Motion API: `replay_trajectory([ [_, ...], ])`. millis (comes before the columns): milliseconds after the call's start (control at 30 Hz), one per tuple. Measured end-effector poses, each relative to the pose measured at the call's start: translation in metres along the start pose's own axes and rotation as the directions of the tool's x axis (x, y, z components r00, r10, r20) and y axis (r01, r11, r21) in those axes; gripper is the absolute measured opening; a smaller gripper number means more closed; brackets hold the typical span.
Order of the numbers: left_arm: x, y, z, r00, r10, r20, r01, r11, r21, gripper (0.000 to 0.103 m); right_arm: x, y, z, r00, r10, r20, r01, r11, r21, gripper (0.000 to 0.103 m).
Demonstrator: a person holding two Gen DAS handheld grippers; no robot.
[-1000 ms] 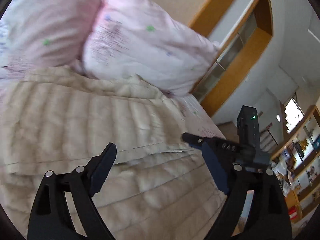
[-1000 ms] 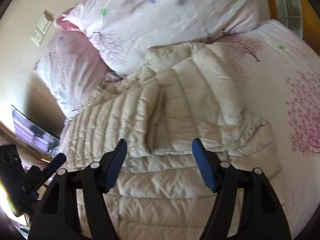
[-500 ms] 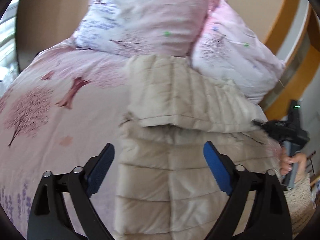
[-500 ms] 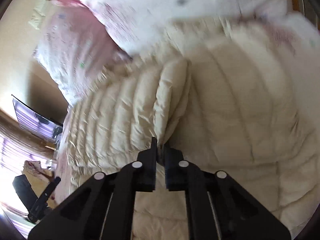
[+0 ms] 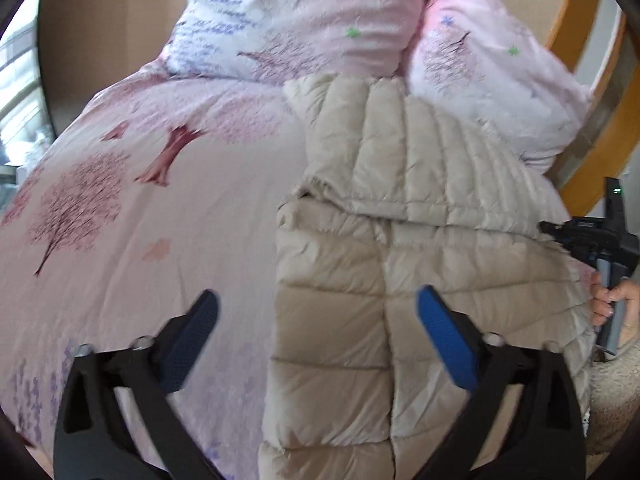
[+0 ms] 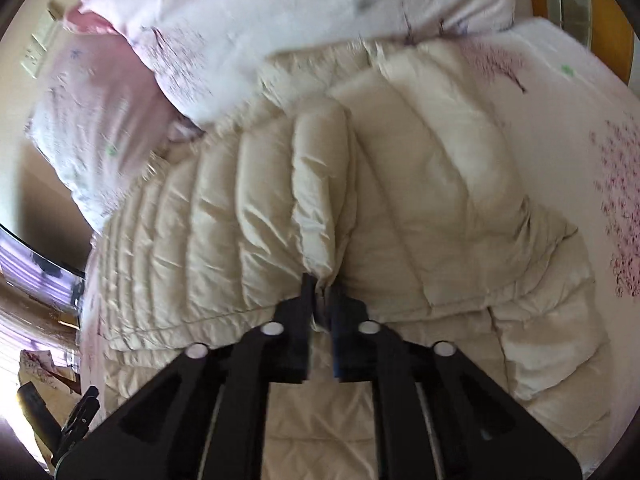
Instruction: Fold large clothes
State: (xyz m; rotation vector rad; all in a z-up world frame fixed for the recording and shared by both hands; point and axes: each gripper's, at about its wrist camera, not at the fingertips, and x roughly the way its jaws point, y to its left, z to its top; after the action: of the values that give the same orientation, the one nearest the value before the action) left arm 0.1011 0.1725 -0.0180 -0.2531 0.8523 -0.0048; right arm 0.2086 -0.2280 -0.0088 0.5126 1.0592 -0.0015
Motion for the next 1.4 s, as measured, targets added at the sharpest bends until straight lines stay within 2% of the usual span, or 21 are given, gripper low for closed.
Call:
replay_trajectory([
  [67,-0.003,0.001,-0.003,1.000,0.008,-0.005,-0.008,1.000,0.003,0.102,-0.014,0.001,0.002,0.998,-0.031,0.056,0.032,0.999,-0.012,0.031],
  [133,-0.010,0.003,-0.007,0.999,-0.005,0.037,0.005,1.000,0.000,0.102,-0.034,0.006,0.002,0.988,-0.028,0.152,0.034,0.999,-0.038,0.031],
  [200,-0.020,0.005,-0.010,0.996,-0.009,0.092,0.009,1.000,0.003,0.102,-0.043,0.009,0.002,0.985,0.007,0.171,0.004,0.998,-0.063,0.031],
  [300,-0.026,0.007,-0.011,0.993,-0.035,0.110,0.034,0.999,0.009,0.102,-0.035,0.017,0.003,0.991,0.061,0.119,-0.049,0.994,-0.102,0.031],
  [433,-0.015,0.009,-0.012,0.998,-0.055,0.015,0.055,0.998,-0.014,0.102,-0.013,0.023,0.005,0.996,0.078,0.041,-0.073,0.992,-0.107,0.031],
  [467,-0.014,0.010,-0.012,0.998,-0.058,0.013,0.058,0.998,-0.019,0.102,-0.007,0.023,0.003,0.997,0.067,0.022,-0.065,0.993,-0.103,0.031],
  [567,-0.014,0.012,-0.016,0.994,-0.104,0.041,0.105,0.994,-0.023,0.102,0.025,0.015,0.004,0.997,0.021,-0.076,-0.027,0.997,-0.077,0.027],
  [667,-0.021,0.013,-0.019,0.990,-0.125,0.070,0.126,0.992,-0.012,0.102,0.015,0.015,0.008,0.996,0.034,-0.083,-0.040,0.997,-0.071,0.031],
  [700,-0.024,0.013,-0.020,0.991,-0.113,0.067,0.114,0.993,-0.002,0.102,0.007,0.015,0.007,0.996,0.051,-0.074,-0.056,0.996,-0.076,0.044],
  [733,-0.025,0.015,-0.020,0.993,-0.102,0.058,0.102,0.995,0.000,0.102,-0.005,0.013,0.005,0.996,0.067,-0.058,-0.071,0.994,-0.086,0.065],
  [800,-0.024,0.022,-0.024,0.995,-0.100,0.013,0.100,0.995,-0.020,0.102,-0.032,0.007,-0.002,0.998,0.070,-0.008,-0.070,0.991,-0.116,0.087],
  [833,-0.024,0.026,-0.027,0.993,-0.114,0.003,0.114,0.993,-0.030,0.102,-0.045,0.003,-0.006,0.998,0.067,0.014,-0.064,0.989,-0.130,0.088],
  [933,-0.032,0.031,-0.039,0.992,-0.122,0.023,0.122,0.993,-0.007,0.102,-0.080,-0.020,-0.019,0.996,0.060,0.066,-0.050,0.987,-0.154,0.089],
  [1033,-0.045,0.032,-0.053,0.982,-0.182,0.056,0.180,0.983,0.032,0.102,-0.107,-0.052,-0.032,0.993,-0.001,0.119,0.023,0.984,-0.179,0.099],
  [1100,-0.048,0.034,-0.061,0.980,-0.197,0.008,0.196,0.980,0.017,0.102,-0.115,-0.078,-0.041,0.993,-0.031,0.111,0.049,0.985,-0.164,0.099],
  [1167,-0.046,0.040,-0.067,0.976,-0.211,-0.044,0.211,0.977,-0.020,0.102,-0.121,-0.109,-0.051,0.998,0.023,0.060,-0.016,0.994,-0.112,0.099],
  [1267,-0.049,0.046,-0.079,0.968,-0.243,-0.060,0.240,0.969,-0.058,0.102,-0.130,-0.155,-0.067,0.992,0.127,0.000,-0.127,0.992,-0.006,0.098],
  [1400,-0.058,0.048,-0.091,0.948,-0.313,-0.059,0.308,0.948,-0.082,0.102,-0.140,-0.193,-0.095,0.985,0.171,-0.019,-0.169,0.984,0.058,0.091],
])
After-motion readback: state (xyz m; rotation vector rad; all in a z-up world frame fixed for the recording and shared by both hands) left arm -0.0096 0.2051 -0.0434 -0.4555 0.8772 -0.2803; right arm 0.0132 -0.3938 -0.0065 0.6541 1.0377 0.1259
